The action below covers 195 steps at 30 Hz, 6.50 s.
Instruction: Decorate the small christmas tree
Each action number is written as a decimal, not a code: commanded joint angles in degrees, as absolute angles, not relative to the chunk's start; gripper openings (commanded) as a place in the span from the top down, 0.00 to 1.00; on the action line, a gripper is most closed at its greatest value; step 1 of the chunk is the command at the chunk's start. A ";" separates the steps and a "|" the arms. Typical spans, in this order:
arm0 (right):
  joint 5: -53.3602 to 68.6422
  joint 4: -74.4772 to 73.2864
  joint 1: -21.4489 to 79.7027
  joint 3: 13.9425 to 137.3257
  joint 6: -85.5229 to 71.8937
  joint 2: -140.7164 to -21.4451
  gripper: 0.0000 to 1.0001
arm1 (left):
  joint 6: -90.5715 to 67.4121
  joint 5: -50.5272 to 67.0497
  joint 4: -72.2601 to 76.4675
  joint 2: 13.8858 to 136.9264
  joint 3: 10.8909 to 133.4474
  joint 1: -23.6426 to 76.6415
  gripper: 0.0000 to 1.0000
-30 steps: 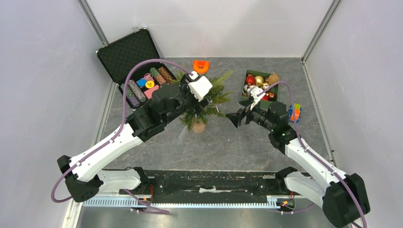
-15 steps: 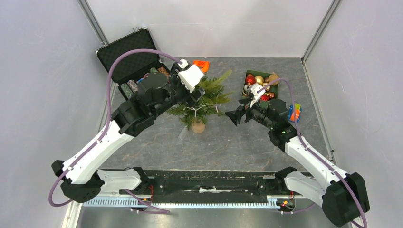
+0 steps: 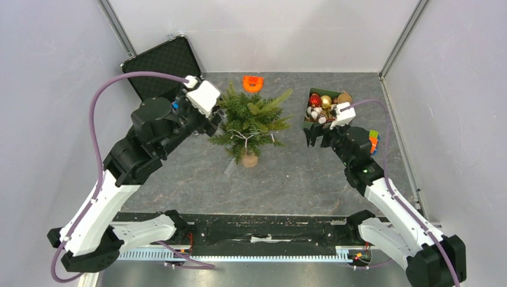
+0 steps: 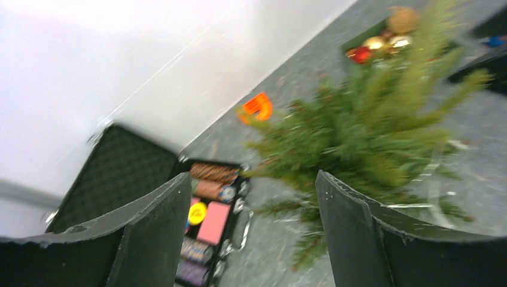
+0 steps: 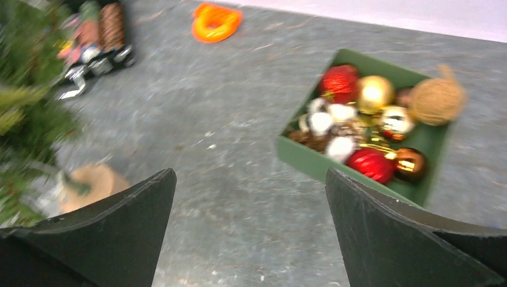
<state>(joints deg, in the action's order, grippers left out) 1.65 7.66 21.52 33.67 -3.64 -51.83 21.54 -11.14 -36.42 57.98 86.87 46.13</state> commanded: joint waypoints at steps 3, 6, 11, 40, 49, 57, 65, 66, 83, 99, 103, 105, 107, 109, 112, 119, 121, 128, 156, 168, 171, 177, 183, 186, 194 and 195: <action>-14.27 7.31 15.07 39.12 -8.81 -50.89 0.05 | 24.08 -15.03 -41.90 61.64 90.54 32.95 0.18; -12.77 7.47 8.83 42.46 -10.18 -56.31 0.08 | 23.06 -9.75 -43.68 63.86 91.85 25.81 0.18; -7.99 8.55 1.72 49.19 -10.22 -68.66 0.18 | 19.09 3.00 -38.41 65.04 82.56 11.89 0.18; -15.40 13.81 0.35 70.72 -0.48 -108.39 0.38 | 11.62 16.08 -23.33 64.51 59.67 3.09 0.24; -17.07 13.95 0.35 73.42 2.61 -111.81 0.43 | 11.80 17.50 -24.37 64.95 60.03 3.02 0.25; -18.05 14.37 0.35 73.74 4.38 -112.95 0.57 | 12.08 19.00 -24.70 64.87 59.90 3.02 0.26; -17.39 15.43 0.34 72.44 5.00 -111.12 0.69 | 12.59 19.49 -24.95 64.63 59.85 2.99 0.26; -17.23 15.87 0.35 71.74 5.01 -110.26 0.70 | 12.64 19.64 -24.96 64.63 59.85 2.99 0.26; 3.25 16.29 5.78 59.64 5.53 -89.37 0.75 | 12.63 22.55 -25.31 63.22 59.94 3.03 0.26; 35.39 13.67 15.18 34.75 8.09 -57.57 0.73 | 12.53 27.90 -26.16 60.73 59.92 3.01 0.25; 40.31 8.95 16.95 32.64 8.41 -52.15 0.74 | 13.16 30.84 -27.76 60.33 60.76 2.99 0.26; 41.34 7.74 18.40 32.44 8.12 -49.52 0.73 | 13.83 31.84 -28.97 59.92 61.75 3.00 0.26; 36.29 7.56 18.99 32.58 7.69 -47.02 0.72 | 13.89 32.79 -29.44 59.75 62.56 2.99 0.26; 27.41 7.91 18.93 33.23 7.02 -45.87 0.69 | 13.77 33.77 -29.45 59.76 62.74 2.99 0.26; 12.43 6.58 18.77 37.24 4.20 -49.26 0.64 | 13.93 34.19 -29.74 59.55 62.64 3.04 0.27; -15.36 3.48 11.63 49.66 0.31 -69.20 0.23 | 15.11 34.08 -30.57 59.44 62.31 3.05 0.24; -16.19 4.91 9.51 52.95 1.81 -74.83 0.18 | 15.20 34.07 -30.63 59.81 62.31 3.13 0.24; -13.94 9.23 2.24 63.57 1.78 -93.81 0.18 | 15.89 33.45 -30.93 61.16 62.47 3.11 0.24; -18.33 11.20 0.74 78.84 9.29 -115.88 0.58 | 15.48 32.26 -31.90 65.22 64.51 3.10 0.25; -14.45 6.29 0.71 75.40 4.37 -102.93 0.82 | 18.26 32.99 -34.87 64.82 65.99 3.11 0.25; -9.92 0.25 0.70 74.64 0.25 -96.01 0.84 | 20.75 34.02 -39.30 64.08 68.61 3.21 0.25; 8.25 -15.97 2.06 83.93 -6.47 -83.35 0.88 | 23.18 37.18 -48.37 59.24 79.67 3.76 0.23; 12.17 -28.85 17.21 104.83 -8.51 -79.04 0.90 | 22.33 37.63 -54.37 55.14 87.96 10.98 0.19; 16.03 -28.97 25.34 110.40 -13.14 -78.85 0.95 | 23.28 32.25 -55.94 53.78 90.05 17.20 0.19; 6.51 -25.10 60.82 108.07 -11.76 -78.80 0.96 | 27.68 32.94 -59.01 46.65 90.50 20.54 0.18; 5.65 -23.85 63.62 106.21 -11.95 -78.63 0.96 | 28.74 34.17 -60.32 45.46 90.61 20.51 0.18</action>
